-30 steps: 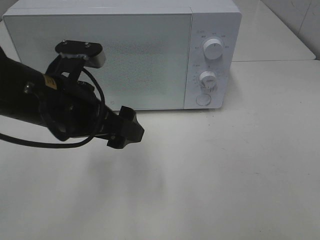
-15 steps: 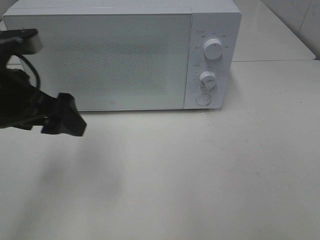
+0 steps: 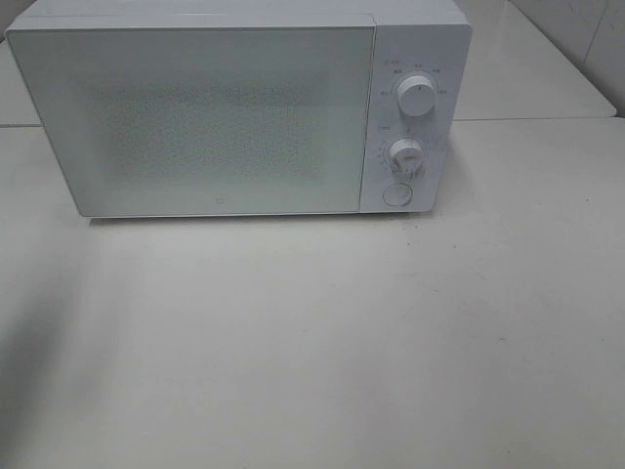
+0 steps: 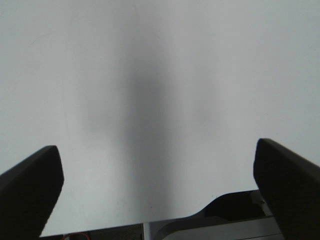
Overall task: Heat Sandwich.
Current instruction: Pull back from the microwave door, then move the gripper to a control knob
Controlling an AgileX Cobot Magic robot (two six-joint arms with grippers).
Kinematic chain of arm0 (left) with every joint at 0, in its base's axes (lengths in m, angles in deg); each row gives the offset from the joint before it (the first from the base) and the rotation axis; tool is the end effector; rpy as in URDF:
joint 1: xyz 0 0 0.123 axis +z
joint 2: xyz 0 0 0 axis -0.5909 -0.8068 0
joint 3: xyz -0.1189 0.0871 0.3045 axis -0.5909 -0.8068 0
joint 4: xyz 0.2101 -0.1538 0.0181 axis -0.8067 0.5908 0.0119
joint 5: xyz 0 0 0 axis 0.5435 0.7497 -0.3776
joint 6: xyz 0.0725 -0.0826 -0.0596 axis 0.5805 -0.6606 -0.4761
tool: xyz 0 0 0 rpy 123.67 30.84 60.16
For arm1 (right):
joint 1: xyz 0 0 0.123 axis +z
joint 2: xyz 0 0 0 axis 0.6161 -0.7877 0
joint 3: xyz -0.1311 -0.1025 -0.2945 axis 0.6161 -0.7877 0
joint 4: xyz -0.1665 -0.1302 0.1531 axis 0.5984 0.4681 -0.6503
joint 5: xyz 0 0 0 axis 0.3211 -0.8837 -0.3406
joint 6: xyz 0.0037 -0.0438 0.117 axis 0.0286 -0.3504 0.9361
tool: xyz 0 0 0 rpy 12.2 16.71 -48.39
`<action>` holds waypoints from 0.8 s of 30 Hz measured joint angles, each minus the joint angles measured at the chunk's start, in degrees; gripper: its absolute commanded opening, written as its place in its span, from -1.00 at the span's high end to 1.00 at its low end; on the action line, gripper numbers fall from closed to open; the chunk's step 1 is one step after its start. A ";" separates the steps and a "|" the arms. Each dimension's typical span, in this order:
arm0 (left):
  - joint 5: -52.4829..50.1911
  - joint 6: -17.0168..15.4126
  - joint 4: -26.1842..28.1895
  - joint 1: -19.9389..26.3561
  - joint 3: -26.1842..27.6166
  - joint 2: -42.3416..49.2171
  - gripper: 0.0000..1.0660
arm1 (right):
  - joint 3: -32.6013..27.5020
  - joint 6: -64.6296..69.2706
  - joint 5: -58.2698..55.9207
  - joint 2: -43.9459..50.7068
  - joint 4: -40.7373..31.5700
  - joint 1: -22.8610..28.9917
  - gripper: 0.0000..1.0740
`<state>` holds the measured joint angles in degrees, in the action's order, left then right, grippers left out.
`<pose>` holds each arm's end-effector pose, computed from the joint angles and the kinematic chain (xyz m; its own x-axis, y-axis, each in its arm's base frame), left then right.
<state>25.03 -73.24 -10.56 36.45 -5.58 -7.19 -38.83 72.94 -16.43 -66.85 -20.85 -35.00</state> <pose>0.1957 -0.0199 0.2892 -0.9281 -0.0065 -0.3722 0.0551 0.9864 -0.1546 -0.0169 -0.0115 0.2727 -0.3972 -0.0108 -0.9177 0.0292 0.9993 -0.0243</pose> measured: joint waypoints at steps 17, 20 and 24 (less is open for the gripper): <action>9.45 -2.18 -1.55 2.12 -8.48 22.69 -0.83 | 0.00 0.00 0.00 0.00 0.00 0.00 -0.40; 9.97 -2.46 -1.55 2.12 -10.71 27.56 -0.83 | 0.00 0.00 0.00 0.00 0.00 0.00 -0.40; 10.31 -2.64 -1.55 2.12 -13.18 33.80 -0.83 | 0.00 0.00 0.00 0.00 0.00 0.00 -0.40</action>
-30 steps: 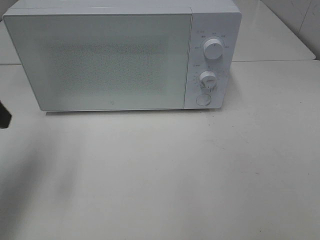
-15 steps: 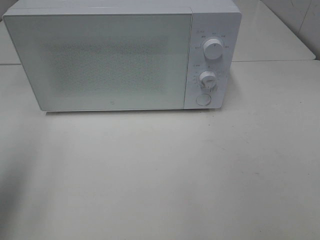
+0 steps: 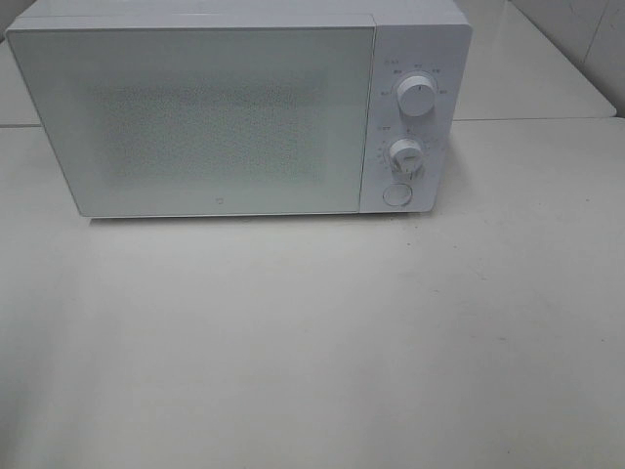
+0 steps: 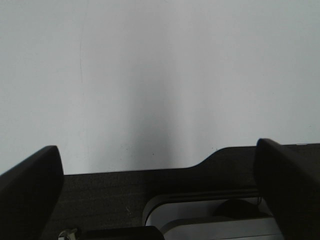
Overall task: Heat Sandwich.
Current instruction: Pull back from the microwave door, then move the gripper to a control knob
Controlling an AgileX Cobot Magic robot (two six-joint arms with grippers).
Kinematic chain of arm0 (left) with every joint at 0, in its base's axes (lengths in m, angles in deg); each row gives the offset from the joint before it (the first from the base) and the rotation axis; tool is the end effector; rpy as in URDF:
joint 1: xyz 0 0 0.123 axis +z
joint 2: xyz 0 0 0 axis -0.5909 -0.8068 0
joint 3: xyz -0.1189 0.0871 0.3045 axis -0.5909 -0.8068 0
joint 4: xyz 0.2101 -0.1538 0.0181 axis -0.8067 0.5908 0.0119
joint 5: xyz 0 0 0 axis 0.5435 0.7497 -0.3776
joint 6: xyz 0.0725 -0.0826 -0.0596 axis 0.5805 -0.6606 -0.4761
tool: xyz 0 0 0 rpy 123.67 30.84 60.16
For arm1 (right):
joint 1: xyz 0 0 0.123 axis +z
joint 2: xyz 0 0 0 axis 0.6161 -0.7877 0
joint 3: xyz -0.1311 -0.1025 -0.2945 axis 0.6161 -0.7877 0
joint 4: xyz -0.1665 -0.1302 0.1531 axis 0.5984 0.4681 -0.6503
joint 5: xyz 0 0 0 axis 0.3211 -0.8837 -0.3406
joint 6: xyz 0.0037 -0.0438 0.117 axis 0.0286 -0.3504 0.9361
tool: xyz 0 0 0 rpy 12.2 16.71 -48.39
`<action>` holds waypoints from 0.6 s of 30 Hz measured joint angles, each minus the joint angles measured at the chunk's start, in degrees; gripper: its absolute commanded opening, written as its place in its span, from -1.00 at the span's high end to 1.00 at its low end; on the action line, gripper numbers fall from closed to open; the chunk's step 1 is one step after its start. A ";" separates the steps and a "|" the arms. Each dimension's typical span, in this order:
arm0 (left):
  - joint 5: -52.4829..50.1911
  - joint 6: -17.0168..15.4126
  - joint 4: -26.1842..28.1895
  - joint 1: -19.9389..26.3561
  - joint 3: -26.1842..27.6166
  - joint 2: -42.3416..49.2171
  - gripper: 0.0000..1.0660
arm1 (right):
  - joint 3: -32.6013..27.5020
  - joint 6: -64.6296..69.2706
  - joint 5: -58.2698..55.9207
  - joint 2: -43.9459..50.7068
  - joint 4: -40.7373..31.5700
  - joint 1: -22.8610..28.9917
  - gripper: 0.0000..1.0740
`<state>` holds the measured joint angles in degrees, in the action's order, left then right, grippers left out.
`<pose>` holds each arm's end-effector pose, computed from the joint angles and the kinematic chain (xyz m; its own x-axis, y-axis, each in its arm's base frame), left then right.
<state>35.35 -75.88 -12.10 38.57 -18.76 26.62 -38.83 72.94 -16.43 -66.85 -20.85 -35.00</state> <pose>0.0533 -0.0177 0.2780 -0.8479 -0.0403 -0.5287 0.0391 0.9896 -0.1381 -0.0169 -0.0115 0.2727 -0.3972 -0.0108 -0.9177 0.0292 0.9993 -0.0243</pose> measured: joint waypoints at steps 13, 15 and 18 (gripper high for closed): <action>-0.92 0.00 -1.78 0.06 -1.89 13.81 -0.83 | 0.00 0.00 0.00 0.00 0.00 0.00 -0.40; -2.41 0.00 -2.86 0.06 -2.86 15.01 -0.83 | 0.00 0.00 0.00 0.00 0.00 0.00 -0.40; -3.04 0.00 -3.61 0.06 -3.27 16.50 -0.83 | 0.00 0.00 0.00 0.00 0.00 0.00 -0.40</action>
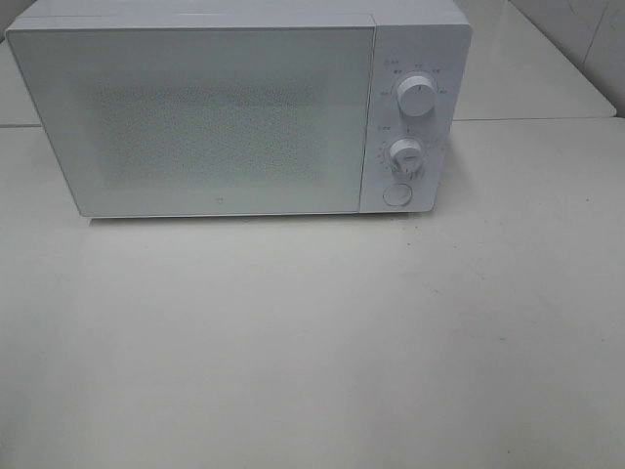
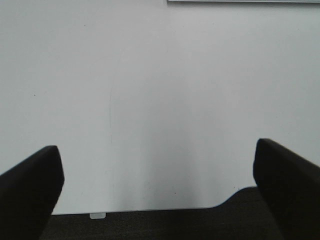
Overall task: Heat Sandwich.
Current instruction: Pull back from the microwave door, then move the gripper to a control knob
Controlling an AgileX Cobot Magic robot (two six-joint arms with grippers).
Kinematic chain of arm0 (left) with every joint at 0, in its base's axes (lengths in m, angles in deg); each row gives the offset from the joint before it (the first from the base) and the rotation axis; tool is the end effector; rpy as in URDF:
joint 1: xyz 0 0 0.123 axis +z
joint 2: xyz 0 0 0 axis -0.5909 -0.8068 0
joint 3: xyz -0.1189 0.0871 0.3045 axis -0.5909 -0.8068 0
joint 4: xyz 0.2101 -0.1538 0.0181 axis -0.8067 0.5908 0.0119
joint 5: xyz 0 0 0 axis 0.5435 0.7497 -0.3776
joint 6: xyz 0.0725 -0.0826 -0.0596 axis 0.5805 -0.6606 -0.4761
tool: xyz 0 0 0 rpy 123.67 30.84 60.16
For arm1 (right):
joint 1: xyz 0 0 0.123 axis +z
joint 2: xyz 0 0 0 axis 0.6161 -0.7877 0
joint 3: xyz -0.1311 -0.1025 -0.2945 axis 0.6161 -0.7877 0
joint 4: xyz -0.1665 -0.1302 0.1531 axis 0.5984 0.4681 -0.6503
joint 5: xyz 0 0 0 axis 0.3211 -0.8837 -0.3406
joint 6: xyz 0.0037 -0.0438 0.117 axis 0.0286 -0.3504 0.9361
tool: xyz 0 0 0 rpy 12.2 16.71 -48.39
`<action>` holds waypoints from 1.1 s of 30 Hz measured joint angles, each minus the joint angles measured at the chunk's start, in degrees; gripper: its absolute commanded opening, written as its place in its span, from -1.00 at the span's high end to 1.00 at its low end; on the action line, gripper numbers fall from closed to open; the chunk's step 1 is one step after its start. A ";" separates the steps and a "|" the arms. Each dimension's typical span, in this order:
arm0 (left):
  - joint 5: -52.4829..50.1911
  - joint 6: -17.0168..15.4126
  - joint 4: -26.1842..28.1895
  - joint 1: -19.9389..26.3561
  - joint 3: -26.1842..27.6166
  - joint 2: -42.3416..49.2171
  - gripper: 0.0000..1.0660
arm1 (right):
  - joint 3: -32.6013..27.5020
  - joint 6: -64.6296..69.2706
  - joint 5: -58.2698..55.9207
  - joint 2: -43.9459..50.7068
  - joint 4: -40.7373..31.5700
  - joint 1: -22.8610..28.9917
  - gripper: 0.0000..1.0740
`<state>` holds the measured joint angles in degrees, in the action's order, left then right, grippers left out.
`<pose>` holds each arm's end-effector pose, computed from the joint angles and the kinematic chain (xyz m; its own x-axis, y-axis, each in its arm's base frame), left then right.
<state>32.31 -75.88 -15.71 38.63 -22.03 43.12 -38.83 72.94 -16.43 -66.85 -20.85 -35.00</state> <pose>0.0137 -0.0119 0.2719 -0.6673 -0.0126 -0.7447 0.0428 0.9976 -0.0553 -0.0169 -0.0115 0.2727 -0.3972 -0.0108 -0.9177 0.0292 0.9993 -0.0243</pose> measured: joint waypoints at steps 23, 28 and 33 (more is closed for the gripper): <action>-0.34 0.00 -0.74 0.00 -0.17 14.73 -0.83 | 0.00 0.00 0.00 0.00 0.00 0.00 -0.40; -0.34 0.00 -0.74 0.00 -0.17 14.73 -0.83 | 0.00 0.00 0.00 0.00 0.00 0.00 -0.40; -0.34 0.00 -0.80 0.00 -0.17 14.73 -0.83 | 0.00 0.00 0.00 0.00 0.00 0.00 -0.40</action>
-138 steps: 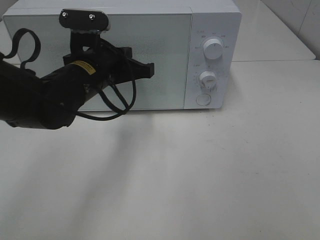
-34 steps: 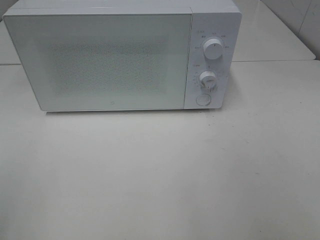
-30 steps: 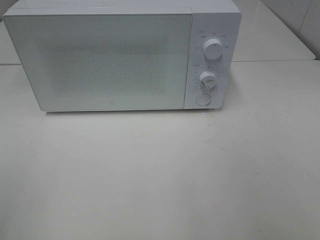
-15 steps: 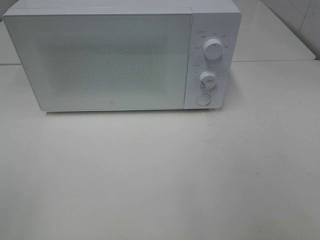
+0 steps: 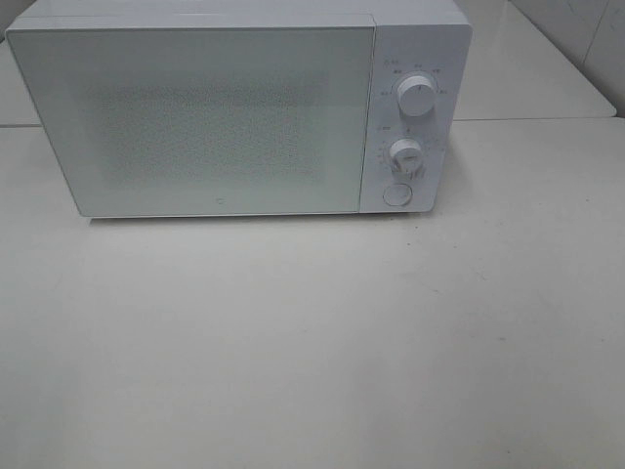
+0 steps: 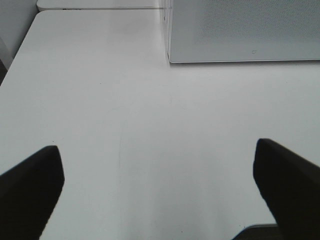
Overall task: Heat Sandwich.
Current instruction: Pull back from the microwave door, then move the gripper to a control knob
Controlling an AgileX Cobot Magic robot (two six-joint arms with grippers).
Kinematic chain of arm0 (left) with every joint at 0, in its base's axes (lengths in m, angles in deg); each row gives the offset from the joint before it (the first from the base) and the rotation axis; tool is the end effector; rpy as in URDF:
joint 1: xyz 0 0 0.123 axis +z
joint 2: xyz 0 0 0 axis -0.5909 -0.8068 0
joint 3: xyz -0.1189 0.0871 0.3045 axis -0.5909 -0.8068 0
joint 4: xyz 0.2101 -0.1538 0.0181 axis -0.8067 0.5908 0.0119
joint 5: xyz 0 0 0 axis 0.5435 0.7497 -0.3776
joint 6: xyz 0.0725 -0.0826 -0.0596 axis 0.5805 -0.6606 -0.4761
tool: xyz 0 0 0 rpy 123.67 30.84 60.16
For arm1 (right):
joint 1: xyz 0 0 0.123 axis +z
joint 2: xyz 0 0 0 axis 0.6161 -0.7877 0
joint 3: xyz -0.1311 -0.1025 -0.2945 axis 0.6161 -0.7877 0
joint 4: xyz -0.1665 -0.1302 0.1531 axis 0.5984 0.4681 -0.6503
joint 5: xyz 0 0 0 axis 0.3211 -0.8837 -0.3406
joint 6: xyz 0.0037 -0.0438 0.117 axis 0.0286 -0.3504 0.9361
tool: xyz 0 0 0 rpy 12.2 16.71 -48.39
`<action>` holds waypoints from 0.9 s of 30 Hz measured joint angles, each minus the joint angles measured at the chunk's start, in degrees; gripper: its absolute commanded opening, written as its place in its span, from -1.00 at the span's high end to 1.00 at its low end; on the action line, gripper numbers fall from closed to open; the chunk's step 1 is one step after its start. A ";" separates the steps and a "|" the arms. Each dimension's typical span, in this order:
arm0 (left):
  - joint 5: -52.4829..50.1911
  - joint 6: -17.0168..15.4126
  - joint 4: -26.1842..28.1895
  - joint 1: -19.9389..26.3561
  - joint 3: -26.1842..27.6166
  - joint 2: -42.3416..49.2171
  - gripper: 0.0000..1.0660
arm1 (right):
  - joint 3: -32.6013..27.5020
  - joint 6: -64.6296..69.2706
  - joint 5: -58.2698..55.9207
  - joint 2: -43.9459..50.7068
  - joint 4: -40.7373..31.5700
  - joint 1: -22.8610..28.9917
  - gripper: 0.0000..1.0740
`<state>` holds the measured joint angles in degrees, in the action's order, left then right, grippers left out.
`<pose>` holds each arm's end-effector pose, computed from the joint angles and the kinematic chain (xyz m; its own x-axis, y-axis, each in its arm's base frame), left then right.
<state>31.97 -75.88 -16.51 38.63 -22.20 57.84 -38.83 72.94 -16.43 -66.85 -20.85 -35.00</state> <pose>-0.0239 -0.0119 0.2699 -0.4542 0.0024 -0.8909 0.0456 0.9987 -0.0206 -0.0169 -0.0115 0.2727 -0.3972 -0.0108 -0.9177 0.0292 0.9993 -0.0243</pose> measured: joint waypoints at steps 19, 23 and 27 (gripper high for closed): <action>0.00 0.00 0.00 0.00 0.00 0.00 -0.83 | 0.00 0.00 0.00 0.00 0.00 0.00 -0.40; 0.00 0.00 0.00 0.00 0.00 0.00 -0.83 | 0.00 0.00 0.00 0.00 0.00 0.00 -0.40; 0.00 0.00 0.00 0.00 0.00 0.00 -0.83 | 0.00 0.00 0.00 0.00 0.00 0.00 -0.40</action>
<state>31.97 -75.88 -16.51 38.63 -22.20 57.84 -38.83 72.94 -16.43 -66.85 -20.85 -35.00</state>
